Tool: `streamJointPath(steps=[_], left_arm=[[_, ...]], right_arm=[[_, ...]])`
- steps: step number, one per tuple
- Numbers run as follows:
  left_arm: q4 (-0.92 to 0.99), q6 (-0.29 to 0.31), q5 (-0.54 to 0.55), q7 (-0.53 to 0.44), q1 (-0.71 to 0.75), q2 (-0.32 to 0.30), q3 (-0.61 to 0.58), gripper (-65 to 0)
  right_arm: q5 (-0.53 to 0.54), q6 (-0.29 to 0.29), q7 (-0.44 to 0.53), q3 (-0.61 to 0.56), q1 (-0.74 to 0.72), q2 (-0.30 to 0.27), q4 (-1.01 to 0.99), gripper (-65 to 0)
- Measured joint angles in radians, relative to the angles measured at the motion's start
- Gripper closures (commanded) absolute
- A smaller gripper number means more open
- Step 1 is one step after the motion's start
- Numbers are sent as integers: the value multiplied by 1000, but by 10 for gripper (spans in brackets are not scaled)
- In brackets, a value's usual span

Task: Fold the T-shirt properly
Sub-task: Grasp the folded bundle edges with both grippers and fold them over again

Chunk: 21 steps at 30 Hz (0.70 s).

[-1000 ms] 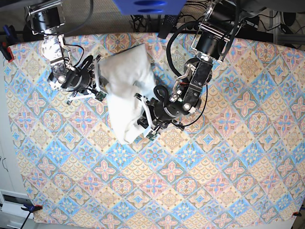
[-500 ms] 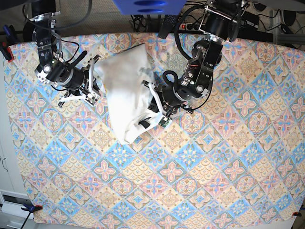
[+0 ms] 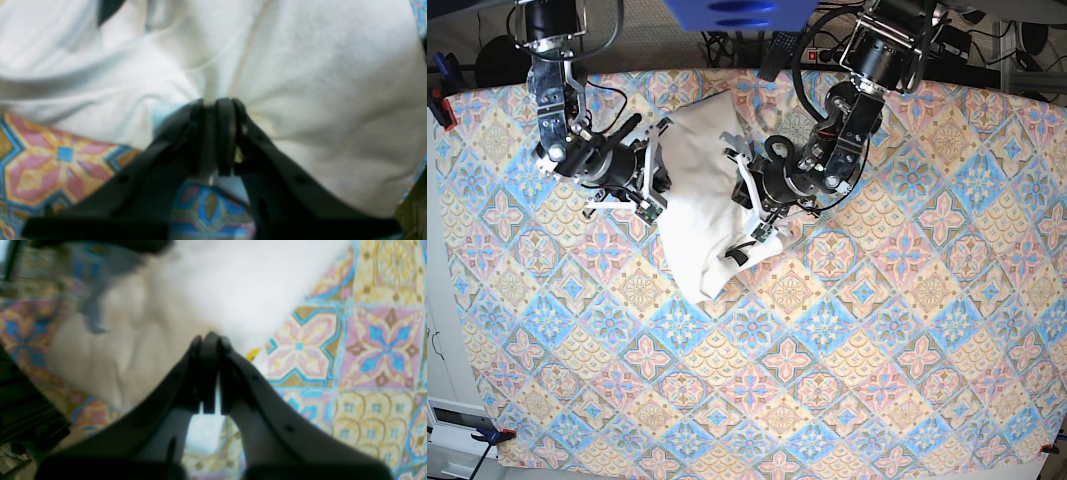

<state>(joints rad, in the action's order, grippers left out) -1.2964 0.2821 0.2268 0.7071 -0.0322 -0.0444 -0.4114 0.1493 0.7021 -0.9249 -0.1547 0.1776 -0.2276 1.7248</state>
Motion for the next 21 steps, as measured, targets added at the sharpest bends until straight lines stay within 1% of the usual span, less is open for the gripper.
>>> streamJointPath(steps=[2,4,5,12,15,18,21], left_arm=[[13,-4,5,-14,-7,-8,0,-72],[14,-45,7,-27,-6,-18,0,-72],[14,-51,6,-29,-5,-19,-3,-72],[14,-61,6,-23,-12,-19,-5,-72],[13,-62,5,-20,-15,-20,-4,-72],[-19,-74,-11,-2,-12,-20,-3,-72],[-63,-80,-17,10,-11,-26,-1,-72]], right_arm=[[-6,-7,7,-27,-33,0,-50,-8],[4,-7,23,-44,-45,3,-102,-7],[7,-6,25,-43,-44,5,-125,-7],[17,-6,35,-39,-40,-6,-209,-7],[31,1,41,-6,-33,-36,-216,-7],[-6,-6,7,62,-27,-53,-216,-7],[-15,-8,2,113,-21,-60,-190,-7]])
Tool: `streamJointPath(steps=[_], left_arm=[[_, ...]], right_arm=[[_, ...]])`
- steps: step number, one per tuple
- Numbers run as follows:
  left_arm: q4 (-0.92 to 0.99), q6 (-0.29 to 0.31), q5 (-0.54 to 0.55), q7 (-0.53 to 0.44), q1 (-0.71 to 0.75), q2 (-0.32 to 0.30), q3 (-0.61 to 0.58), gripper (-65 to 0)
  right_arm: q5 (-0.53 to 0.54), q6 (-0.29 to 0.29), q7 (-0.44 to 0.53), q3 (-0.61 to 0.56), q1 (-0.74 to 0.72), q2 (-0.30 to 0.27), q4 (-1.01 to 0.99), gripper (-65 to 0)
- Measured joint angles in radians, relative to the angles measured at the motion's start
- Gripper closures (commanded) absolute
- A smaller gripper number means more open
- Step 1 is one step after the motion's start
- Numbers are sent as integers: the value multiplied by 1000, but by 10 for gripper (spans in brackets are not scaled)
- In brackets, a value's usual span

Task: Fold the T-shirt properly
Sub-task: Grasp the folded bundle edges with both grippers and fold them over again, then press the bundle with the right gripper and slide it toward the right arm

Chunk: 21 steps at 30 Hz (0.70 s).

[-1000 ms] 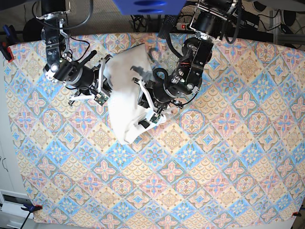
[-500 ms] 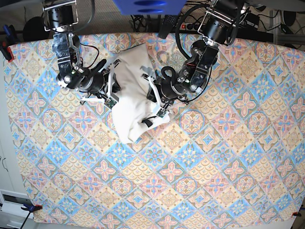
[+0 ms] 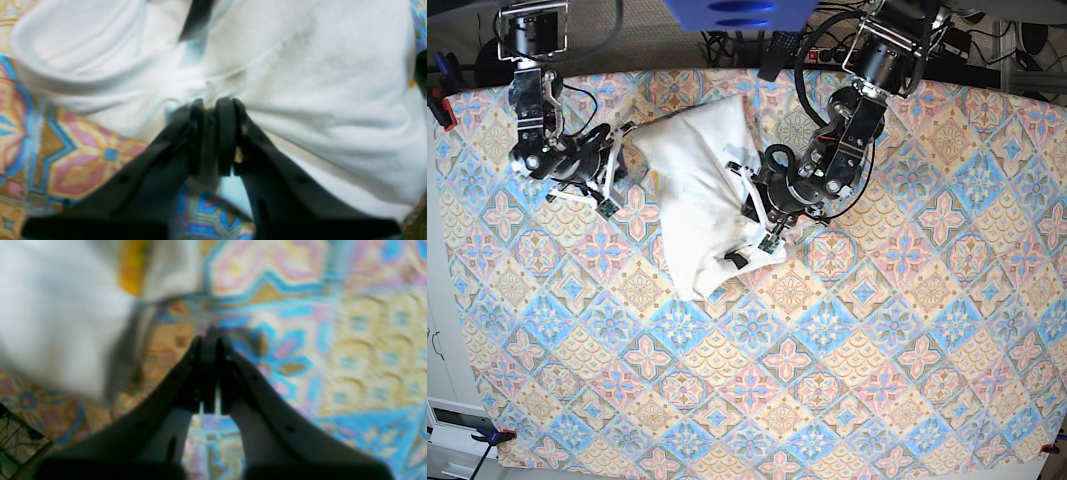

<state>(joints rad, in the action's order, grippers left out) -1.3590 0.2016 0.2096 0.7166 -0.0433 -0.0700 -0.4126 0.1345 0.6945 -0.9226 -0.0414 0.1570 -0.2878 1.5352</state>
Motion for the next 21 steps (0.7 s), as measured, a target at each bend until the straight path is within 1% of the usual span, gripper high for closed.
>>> streamJointPath(steps=[4,7,9,11,13,14,16,18,19,21], left_arm=[[-116,-10,-3,7,14,-34,6,-72],[-224,-6,3,31,64,-47,62,-72],[-279,-6,6,35,103,-50,110,-72],[-322,-7,5,35,139,-52,161,-71],[-372,-6,7,35,185,-66,224,-71],[-393,-7,7,35,206,-72,252,-71],[-433,-10,5,35,259,-76,314,-71],[-465,-10,5,37,312,-74,391,-71],[-475,-11,4,40,331,-70,426,-71],[-500,-12,2,38,371,-70,493,-66]], right_arm=[[20,1,13,23,69,8,160,-7],[11,7,-5,10,121,8,291,-9],[12,0,6,-12,140,6,361,-9],[16,0,16,-63,163,3,393,-8],[7,2,-9,-142,175,7,393,-7],[8,13,-16,-185,167,11,391,-7],[10,10,-13,-278,122,16,389,-7],[13,7,6,-343,60,46,388,-7],[13,-3,14,-364,35,59,388,-7],[21,3,13,-389,-2,92,371,-7]])
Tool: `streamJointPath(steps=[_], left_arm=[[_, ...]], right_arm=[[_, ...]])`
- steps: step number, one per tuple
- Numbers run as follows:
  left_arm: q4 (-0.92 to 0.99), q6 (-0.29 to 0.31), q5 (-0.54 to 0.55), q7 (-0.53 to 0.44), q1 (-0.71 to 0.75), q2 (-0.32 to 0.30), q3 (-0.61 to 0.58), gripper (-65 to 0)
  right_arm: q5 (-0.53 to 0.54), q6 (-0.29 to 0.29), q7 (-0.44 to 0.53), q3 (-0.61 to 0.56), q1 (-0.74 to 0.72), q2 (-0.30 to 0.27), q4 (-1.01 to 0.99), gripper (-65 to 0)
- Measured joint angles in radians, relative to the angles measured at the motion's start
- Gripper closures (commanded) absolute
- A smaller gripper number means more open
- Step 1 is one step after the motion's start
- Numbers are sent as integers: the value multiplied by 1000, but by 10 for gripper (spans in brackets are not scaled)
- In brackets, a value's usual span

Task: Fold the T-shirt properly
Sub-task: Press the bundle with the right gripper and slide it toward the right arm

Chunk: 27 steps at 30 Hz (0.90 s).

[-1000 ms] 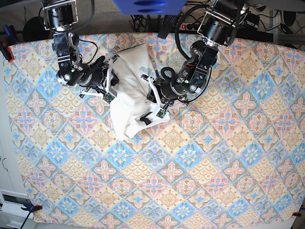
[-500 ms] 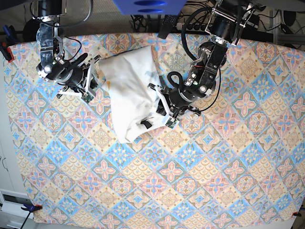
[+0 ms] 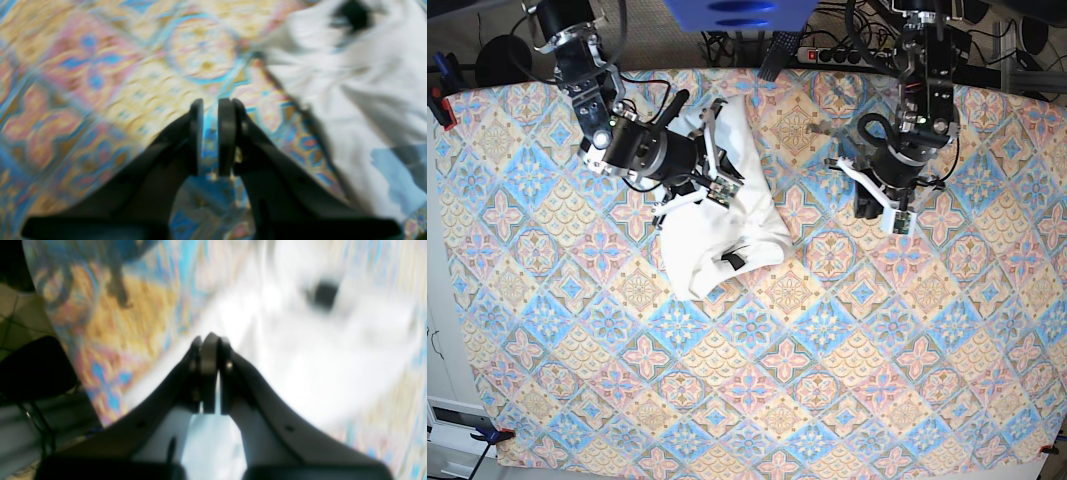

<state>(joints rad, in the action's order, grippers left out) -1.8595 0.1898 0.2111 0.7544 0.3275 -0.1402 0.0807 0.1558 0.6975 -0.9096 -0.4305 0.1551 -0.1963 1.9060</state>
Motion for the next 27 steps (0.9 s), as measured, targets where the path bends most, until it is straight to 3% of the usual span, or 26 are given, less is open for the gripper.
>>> streamJointPath(steps=[8,16,25,27], left_arm=[[-43,8,6,0,90,4,138,-36],[-70,8,5,-3,110,5,153,-35],[-71,6,3,-3,104,5,148,-33],[-71,6,3,0,105,7,148,-33]], right_arm=[[-13,-2,-8,-77,-138,129,-275,-7],[-16,-3,0,-71,-259,248,-533,-7],[-1,-1,135,-61,-324,241,-816,-7],[-7,-3,156,-11,-338,241,-838,-7]])
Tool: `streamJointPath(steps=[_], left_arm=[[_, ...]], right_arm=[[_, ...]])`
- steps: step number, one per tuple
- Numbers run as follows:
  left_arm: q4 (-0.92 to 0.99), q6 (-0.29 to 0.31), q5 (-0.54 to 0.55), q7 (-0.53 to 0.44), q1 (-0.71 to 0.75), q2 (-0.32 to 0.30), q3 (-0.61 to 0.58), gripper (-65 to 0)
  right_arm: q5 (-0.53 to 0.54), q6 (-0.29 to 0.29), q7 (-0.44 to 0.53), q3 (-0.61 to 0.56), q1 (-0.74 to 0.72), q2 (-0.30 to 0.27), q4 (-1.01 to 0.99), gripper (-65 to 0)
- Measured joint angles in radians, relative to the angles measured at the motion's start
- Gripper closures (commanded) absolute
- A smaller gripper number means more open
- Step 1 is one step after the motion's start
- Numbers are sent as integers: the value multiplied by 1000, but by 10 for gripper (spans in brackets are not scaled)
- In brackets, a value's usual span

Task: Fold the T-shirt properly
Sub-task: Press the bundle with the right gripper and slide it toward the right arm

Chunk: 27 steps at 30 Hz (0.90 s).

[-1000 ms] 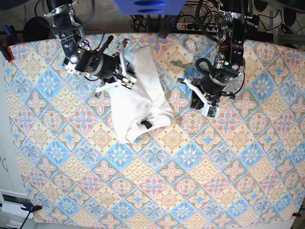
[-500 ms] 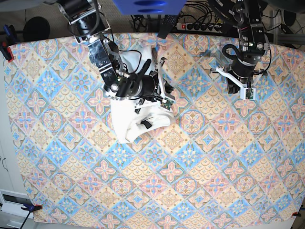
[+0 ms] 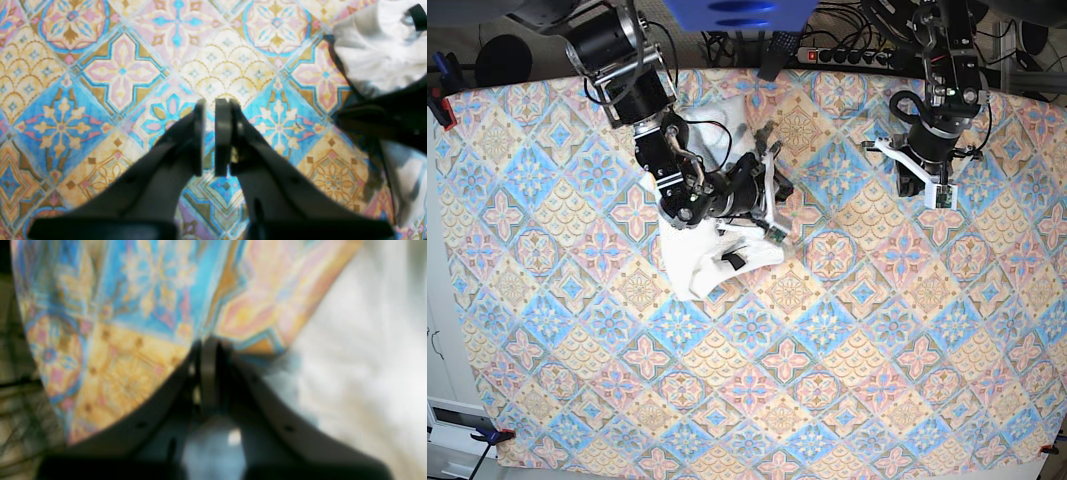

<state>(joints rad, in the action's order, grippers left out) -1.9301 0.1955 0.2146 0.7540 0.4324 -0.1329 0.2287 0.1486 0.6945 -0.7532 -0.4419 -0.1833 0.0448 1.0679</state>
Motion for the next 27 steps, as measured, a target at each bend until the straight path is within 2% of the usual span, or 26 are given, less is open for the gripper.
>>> streamJointPath(steps=[6,18,23,27], left_arm=[[0,0,0,-3,-2,-1,-2,-33],[0,3,0,-2,-3,-2,-4,-33],[0,2,0,-2,-3,-2,-4,-33],[0,-2,-1,-2,-3,-1,-25,-33]], right_arm=[[19,11,28,160,1,-82,-9,-7],[32,12,35,269,-8,-242,-2,-7],[24,9,43,272,-8,-276,0,-7],[0,7,-19,272,8,-278,81,-7]])
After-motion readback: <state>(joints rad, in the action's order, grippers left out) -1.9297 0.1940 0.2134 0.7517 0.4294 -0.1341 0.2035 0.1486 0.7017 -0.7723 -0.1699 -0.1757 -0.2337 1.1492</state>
